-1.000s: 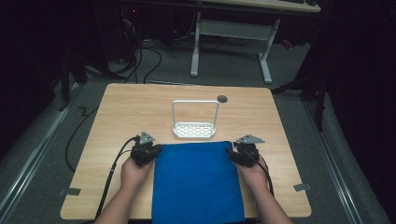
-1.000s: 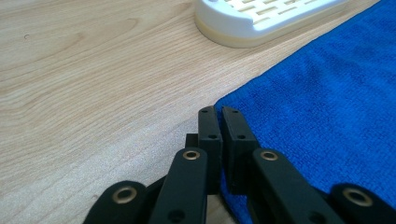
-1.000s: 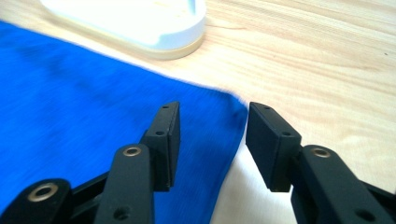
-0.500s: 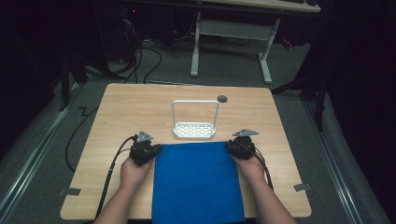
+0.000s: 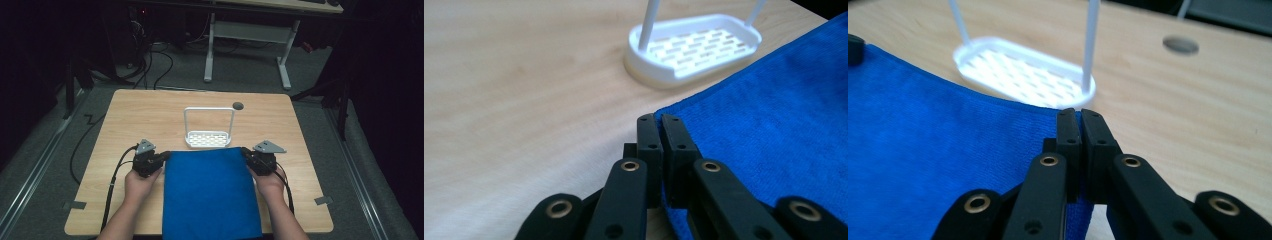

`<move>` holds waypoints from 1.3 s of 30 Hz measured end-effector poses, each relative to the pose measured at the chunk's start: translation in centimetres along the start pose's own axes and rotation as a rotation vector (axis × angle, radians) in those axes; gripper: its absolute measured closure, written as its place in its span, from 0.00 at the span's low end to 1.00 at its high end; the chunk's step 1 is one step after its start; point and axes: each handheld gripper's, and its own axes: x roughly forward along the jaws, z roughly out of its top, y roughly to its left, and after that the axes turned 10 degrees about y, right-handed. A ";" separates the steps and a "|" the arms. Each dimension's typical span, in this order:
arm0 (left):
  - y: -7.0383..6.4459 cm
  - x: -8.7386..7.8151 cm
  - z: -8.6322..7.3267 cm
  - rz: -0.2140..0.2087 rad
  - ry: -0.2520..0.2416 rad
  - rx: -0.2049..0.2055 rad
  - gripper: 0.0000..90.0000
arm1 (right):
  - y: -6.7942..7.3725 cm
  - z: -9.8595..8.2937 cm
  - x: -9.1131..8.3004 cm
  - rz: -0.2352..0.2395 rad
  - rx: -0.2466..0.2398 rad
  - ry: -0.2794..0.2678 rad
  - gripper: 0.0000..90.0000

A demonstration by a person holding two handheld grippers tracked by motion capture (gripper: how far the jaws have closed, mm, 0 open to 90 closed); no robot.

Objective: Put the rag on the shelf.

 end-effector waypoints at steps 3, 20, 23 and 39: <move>-0.5 -1.1 -0.2 0.002 -0.051 0.004 0.98 | 0.7 -0.3 -1.3 0.009 0.005 -0.082 0.98; -4.5 -5.9 1.1 0.027 -0.279 0.085 0.98 | 1.4 -0.5 -5.9 0.002 -0.005 -0.278 0.98; -4.9 -6.6 1.4 0.028 -0.308 0.096 0.98 | 1.7 -0.2 -6.7 -0.010 -0.022 -0.309 0.98; -7.1 -11.3 3.5 0.046 -0.486 0.173 0.98 | 2.8 1.9 -10.9 -0.060 -0.078 -0.461 0.98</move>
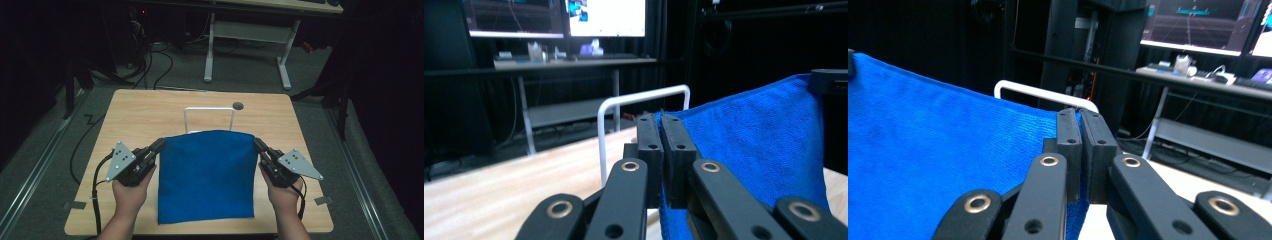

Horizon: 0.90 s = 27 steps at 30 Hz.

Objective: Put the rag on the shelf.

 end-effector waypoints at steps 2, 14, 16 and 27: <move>0.1 0.2 0.7 -0.003 -0.016 0.003 0.98 | -0.3 0.5 -0.1 -0.002 0.011 -0.016 0.98; 1.1 0.0 5.3 0.031 -0.115 0.040 0.98 | -1.3 5.0 -0.6 -0.029 0.002 -0.114 0.98; 1.2 -0.2 6.0 0.038 -0.128 0.048 0.98 | -1.3 5.8 -0.6 -0.029 -0.002 -0.124 0.98; 2.4 -0.3 7.6 0.059 -0.144 0.050 0.98 | -1.6 7.7 -0.3 -0.038 -0.011 -0.145 0.98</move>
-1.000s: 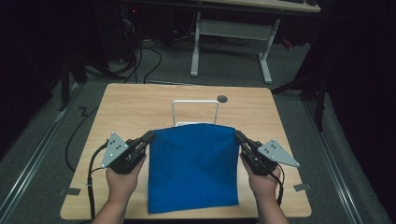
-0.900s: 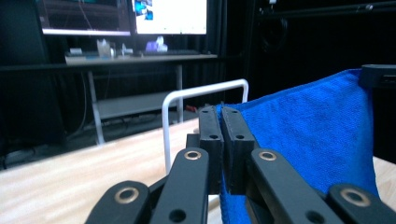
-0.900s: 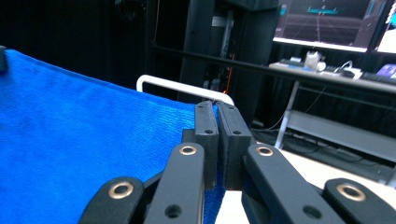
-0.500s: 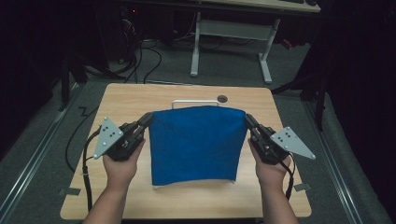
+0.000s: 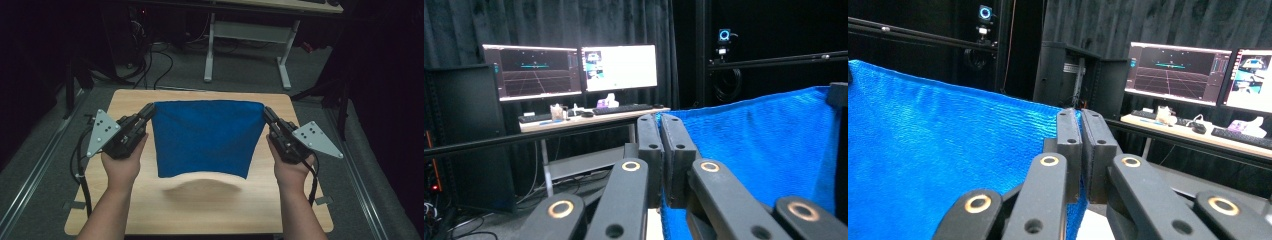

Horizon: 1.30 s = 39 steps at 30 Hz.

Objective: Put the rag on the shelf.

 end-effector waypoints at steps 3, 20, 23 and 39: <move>0.7 0.7 0.1 -0.016 0.034 -0.008 0.98 | -0.3 0.0 0.3 -0.003 0.010 0.005 0.98; 4.0 5.9 1.2 0.020 0.153 0.009 0.98 | -3.1 1.0 4.9 -0.027 0.063 0.059 0.99; 4.6 7.0 1.3 0.032 0.172 0.013 0.98 | -3.5 1.5 5.9 -0.035 0.064 0.071 0.99; 7.8 12.6 1.7 0.111 0.294 0.028 0.98 | -5.8 1.6 13.0 -0.066 0.092 0.188 0.99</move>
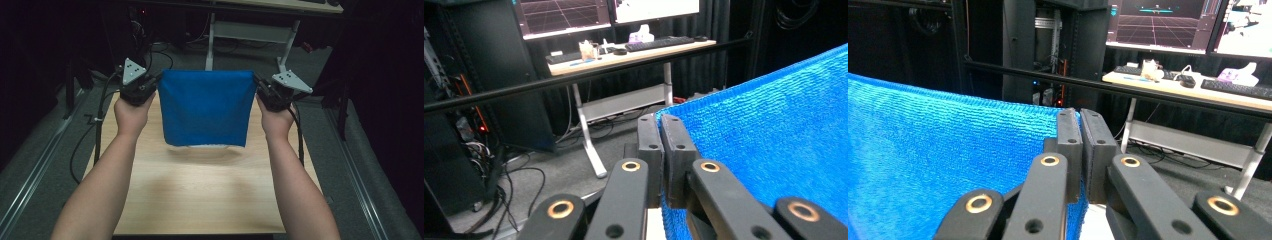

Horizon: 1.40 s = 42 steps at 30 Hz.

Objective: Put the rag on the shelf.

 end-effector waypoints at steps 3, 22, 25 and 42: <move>0.2 0.2 0.7 0.002 -0.010 0.004 0.98 | -0.5 0.5 0.8 -0.007 0.011 0.011 0.99; 0.7 7.5 -8.1 -0.104 0.323 -0.130 0.98 | -2.1 -5.4 7.4 0.028 0.015 0.309 0.99; 0.3 7.7 -9.5 -0.127 0.349 -0.139 0.98 | -2.2 -7.3 7.6 0.043 0.038 0.335 0.99; -1.4 8.1 -13.7 -0.248 0.382 -0.164 0.98 | -1.4 -12.7 7.8 0.121 0.127 0.390 0.98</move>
